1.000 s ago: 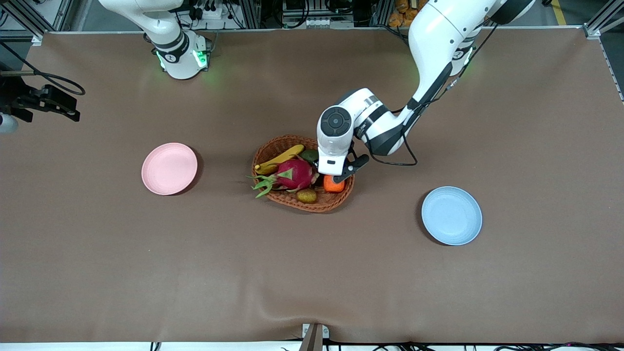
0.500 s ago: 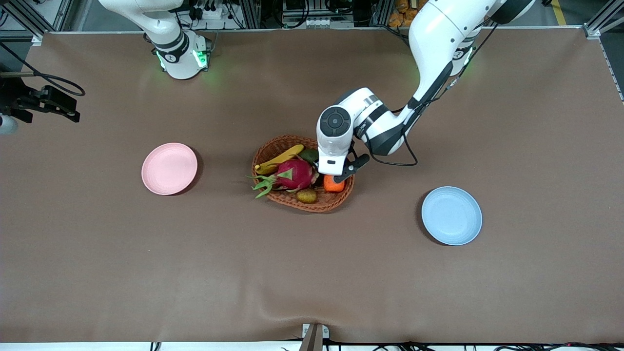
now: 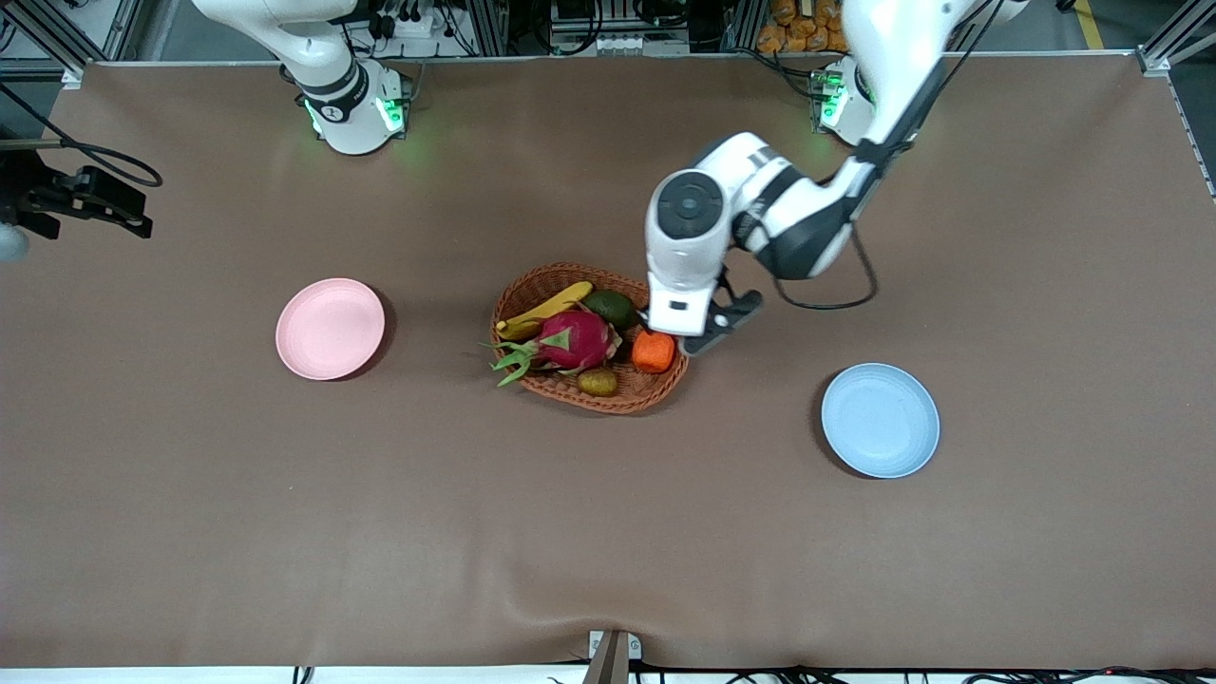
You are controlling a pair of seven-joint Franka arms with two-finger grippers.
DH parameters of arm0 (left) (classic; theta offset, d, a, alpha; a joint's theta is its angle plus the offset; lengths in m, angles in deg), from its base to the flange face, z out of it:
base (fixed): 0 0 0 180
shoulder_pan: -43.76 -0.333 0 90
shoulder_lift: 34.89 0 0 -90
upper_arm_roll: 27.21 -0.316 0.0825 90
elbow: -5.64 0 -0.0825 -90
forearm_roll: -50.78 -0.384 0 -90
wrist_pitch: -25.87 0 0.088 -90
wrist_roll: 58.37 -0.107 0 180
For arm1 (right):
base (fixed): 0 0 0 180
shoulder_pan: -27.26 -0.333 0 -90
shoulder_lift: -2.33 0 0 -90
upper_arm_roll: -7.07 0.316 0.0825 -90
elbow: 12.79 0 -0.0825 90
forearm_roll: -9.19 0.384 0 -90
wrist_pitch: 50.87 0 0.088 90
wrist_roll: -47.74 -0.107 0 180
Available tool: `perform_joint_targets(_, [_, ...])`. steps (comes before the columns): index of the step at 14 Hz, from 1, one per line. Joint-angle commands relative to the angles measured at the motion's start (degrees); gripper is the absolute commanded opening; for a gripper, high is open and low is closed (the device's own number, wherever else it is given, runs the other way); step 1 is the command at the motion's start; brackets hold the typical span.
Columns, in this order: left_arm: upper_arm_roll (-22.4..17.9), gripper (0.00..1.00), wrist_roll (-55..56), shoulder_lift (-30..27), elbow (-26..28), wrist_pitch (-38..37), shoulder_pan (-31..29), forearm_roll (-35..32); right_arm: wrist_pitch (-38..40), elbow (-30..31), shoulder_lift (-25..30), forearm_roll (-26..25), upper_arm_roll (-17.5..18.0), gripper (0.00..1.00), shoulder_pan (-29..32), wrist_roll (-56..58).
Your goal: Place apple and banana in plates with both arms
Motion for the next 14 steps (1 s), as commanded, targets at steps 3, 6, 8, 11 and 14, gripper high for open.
perform_joint_targets(3, [0.34, 0.0, -14.87, -2.13, 0.92, -2.8, -9.7, -0.27, 0.75, -1.52, -0.09, 0.73, -2.18, 1.0, -1.7, -0.8])
perform_joint_targets(6, [0.34, 0.0, -27.34, -1.6, 1.45, -4.55, -18.57, -0.19, 0.83, -1.52, -0.27, 1.34, -2.18, 1.0, -1.7, -0.8])
perform_joint_targets(8, [0.34, 0.0, -33.69, -0.47, 1.36, -5.88, -22.01, 0.95, 1.1, -1.52, -0.62, 1.34, -2.61, 1.0, -2.4, -0.89])
perform_joint_targets(11, [-0.01, 0.0, -39.31, 3.75, 0.75, -4.4, -27.54, 0.34, 1.19, -1.69, -0.97, 1.34, -4.28, 1.0, -3.81, -0.89])
perform_joint_targets(14, [-0.01, 0.0, -44.34, 7.96, 0.39, -1.05, -32.04, 0.78, 1.19, -1.87, -1.06, 1.34, -4.2, 1.0, -3.81, -0.81])
